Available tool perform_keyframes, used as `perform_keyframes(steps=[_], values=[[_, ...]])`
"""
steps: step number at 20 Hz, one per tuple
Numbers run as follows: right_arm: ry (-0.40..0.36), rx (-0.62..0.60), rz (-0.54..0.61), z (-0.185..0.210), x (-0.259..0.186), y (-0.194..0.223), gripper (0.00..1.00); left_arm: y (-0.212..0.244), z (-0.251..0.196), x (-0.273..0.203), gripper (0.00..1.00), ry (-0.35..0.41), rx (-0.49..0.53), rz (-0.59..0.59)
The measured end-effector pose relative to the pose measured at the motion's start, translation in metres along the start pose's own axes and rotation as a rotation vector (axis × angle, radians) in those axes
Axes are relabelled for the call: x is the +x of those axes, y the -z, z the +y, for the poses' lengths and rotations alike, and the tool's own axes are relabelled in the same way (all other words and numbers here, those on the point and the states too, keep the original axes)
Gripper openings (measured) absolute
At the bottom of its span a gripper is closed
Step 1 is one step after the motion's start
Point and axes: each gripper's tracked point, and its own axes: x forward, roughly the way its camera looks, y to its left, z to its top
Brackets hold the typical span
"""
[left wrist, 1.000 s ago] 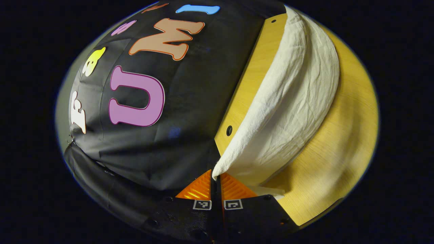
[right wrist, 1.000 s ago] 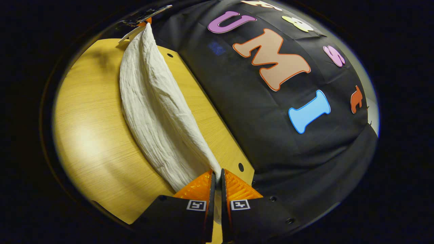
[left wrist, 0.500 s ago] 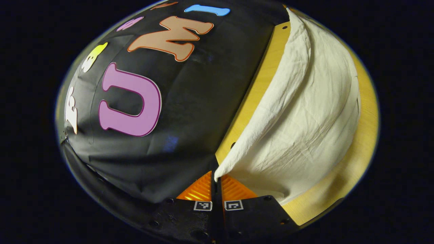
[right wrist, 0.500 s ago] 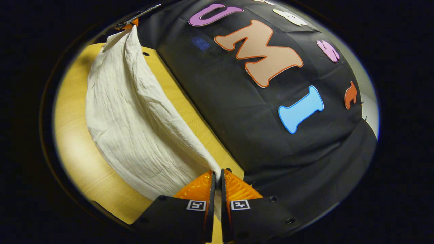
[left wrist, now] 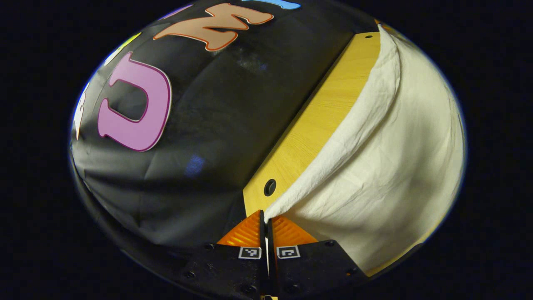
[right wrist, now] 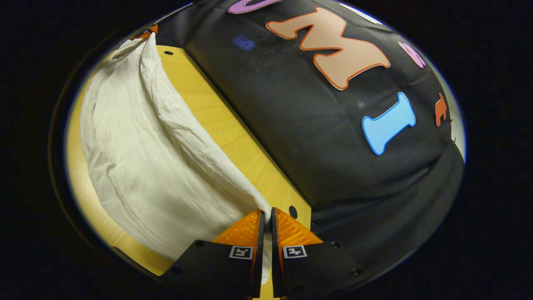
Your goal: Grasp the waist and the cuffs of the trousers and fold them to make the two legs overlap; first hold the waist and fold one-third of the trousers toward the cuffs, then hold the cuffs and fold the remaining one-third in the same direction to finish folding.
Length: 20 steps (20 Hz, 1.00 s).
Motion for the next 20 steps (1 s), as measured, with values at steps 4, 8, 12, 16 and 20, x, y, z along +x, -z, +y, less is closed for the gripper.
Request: perform_keyframes(steps=[4,8,12,16,20], values=[[0.006,0.018,0.033,0.011,0.021,0.004,0.10,-0.004,-0.018,0.022,0.08,0.028,-0.025,0.002],[0.021,0.061,0.007,0.013,0.013,-0.004,0.71,-0.026,-0.044,0.015,0.76,0.106,-0.109,-0.044],[0.034,0.136,-0.046,-0.005,-0.013,-0.012,0.98,-0.049,-0.037,-0.021,0.95,0.064,-0.243,-0.071],[-0.009,0.387,-0.056,-0.010,-0.044,0.001,0.98,-0.065,-0.034,-0.067,0.95,0.042,-0.393,-0.092],[-0.016,0.558,-0.027,-0.018,-0.060,0.026,0.98,-0.083,-0.034,-0.106,0.95,0.036,-0.481,-0.122]])
